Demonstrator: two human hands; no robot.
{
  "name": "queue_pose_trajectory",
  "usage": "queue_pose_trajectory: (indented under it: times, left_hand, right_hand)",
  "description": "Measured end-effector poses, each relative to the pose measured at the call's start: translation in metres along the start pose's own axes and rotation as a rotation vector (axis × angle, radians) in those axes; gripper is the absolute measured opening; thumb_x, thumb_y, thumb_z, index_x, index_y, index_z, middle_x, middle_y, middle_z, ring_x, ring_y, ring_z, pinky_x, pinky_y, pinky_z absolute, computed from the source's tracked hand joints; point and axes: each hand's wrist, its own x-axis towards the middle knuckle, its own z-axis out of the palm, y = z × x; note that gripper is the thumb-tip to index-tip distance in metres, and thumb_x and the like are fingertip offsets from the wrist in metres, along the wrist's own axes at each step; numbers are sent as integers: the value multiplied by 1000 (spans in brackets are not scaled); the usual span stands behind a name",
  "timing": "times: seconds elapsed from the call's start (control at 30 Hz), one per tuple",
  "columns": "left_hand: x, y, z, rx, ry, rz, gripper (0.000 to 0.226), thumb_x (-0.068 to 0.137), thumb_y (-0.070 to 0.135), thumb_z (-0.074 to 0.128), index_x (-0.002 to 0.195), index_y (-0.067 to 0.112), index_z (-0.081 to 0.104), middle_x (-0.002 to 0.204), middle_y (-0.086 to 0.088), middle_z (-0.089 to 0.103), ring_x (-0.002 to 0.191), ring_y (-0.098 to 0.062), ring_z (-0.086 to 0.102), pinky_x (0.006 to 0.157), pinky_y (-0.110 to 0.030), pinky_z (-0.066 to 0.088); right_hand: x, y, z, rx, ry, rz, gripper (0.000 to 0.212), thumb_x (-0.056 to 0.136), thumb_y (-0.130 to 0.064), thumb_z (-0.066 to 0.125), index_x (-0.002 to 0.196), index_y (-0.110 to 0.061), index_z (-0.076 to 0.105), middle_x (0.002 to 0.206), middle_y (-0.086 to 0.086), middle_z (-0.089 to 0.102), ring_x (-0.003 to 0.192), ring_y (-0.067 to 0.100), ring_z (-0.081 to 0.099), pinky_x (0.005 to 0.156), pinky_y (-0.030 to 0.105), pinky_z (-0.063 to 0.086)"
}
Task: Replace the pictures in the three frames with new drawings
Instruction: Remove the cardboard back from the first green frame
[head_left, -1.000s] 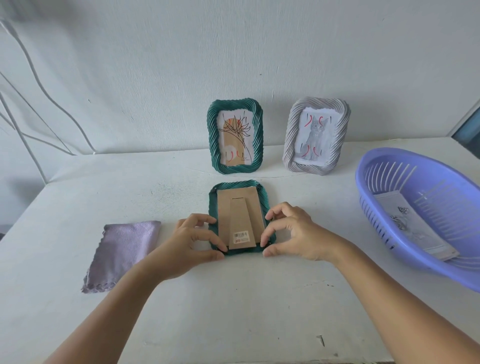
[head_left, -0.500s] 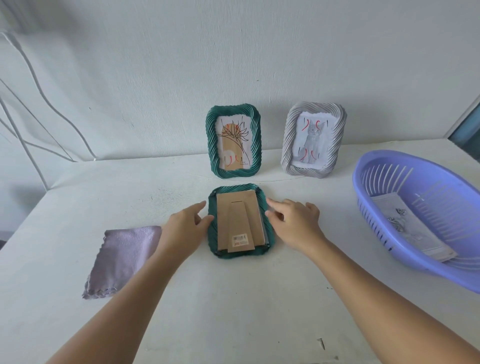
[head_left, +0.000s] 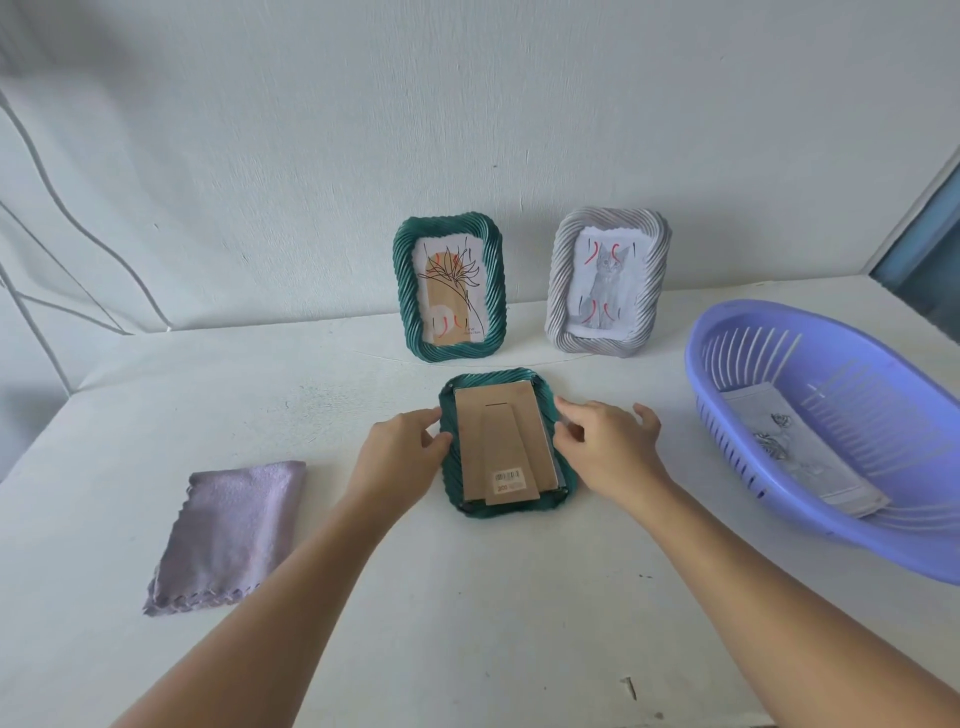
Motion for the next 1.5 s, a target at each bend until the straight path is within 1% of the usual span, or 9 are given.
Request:
queue_pose_trajectory:
  times: [0.23, 0.37, 0.5, 0.67, 0.9, 1.17, 1.3, 1.43, 1.5]
  left_hand:
    - [1, -10, 7, -97, 19, -12, 39, 99, 32, 59, 138, 34, 61, 74, -4, 72, 65, -15, 56, 59, -26, 44]
    - [3, -14, 8, -130, 34, -25, 40, 97, 33, 63, 137, 34, 62, 75, -5, 72, 70, -16, 60, 59, -19, 42]
    - [4, -15, 7, -143, 34, -28, 38, 96, 32, 64, 135, 36, 64, 74, -6, 72, 65, -10, 54, 56, -19, 40]
    - [4, -15, 6, -143, 31, -23, 38, 96, 32, 65, 134, 35, 65, 74, -8, 71, 64, -9, 53, 57, -21, 40]
    - [4, -15, 8, -147, 41, -33, 38, 96, 32, 65, 134, 34, 65, 77, -8, 72, 68, -12, 56, 59, -22, 42]
    - [4, -14, 9, -150, 56, -37, 38, 96, 30, 65, 133, 33, 65, 71, -5, 70, 61, -5, 52, 55, -20, 37]
    - [4, -14, 9, -163, 54, -43, 38, 95, 31, 66, 133, 31, 66, 69, -4, 68, 62, -6, 53, 55, -20, 37]
    - [3, -11, 9, -181, 67, -57, 42, 96, 36, 64, 138, 28, 62, 62, 8, 58, 65, -3, 54, 56, -18, 36]
    - [0, -6, 8, -222, 118, -56, 49, 99, 44, 58, 146, 31, 51, 76, 11, 61, 76, -2, 57, 65, -19, 40]
  right_hand:
    - [-5, -3, -1, -15, 42, -3, 42, 101, -33, 46, 141, -36, 56, 89, -11, 54, 94, 13, 55, 117, 49, 12]
    - [-9, -20, -1, -68, 149, -68, 42, 101, -44, 45, 141, -38, 53, 95, -9, 59, 100, 18, 60, 115, 51, 15]
    - [-10, -42, -4, -80, 51, -147, 47, 100, -58, 37, 140, -36, 48, 91, -12, 61, 100, 16, 62, 114, 52, 17]
    - [-9, -56, 5, -205, -1, -187, 69, 88, -77, 38, 141, -32, 43, 119, -7, 66, 111, 20, 62, 107, 52, 19]
    - [-9, -65, 8, -197, 16, -120, 48, 82, -67, 47, 113, -31, 54, 95, -7, 67, 94, 20, 66, 101, 50, 23]
    - [-14, -69, 2, -157, 99, -98, 52, 81, -65, 49, 121, -32, 56, 86, -7, 65, 94, 17, 63, 105, 48, 24]
    - [-16, -70, 2, -141, 58, -95, 56, 82, -65, 49, 126, -32, 55, 94, -6, 67, 98, 18, 64, 107, 49, 23]
    - [-17, -72, -1, -115, 109, -89, 55, 81, -64, 50, 123, -28, 49, 84, -7, 61, 91, 20, 64, 106, 49, 26]
    - [-17, -71, -3, -98, 112, -79, 60, 81, -65, 49, 128, -29, 45, 83, -8, 58, 90, 21, 64, 105, 48, 27]
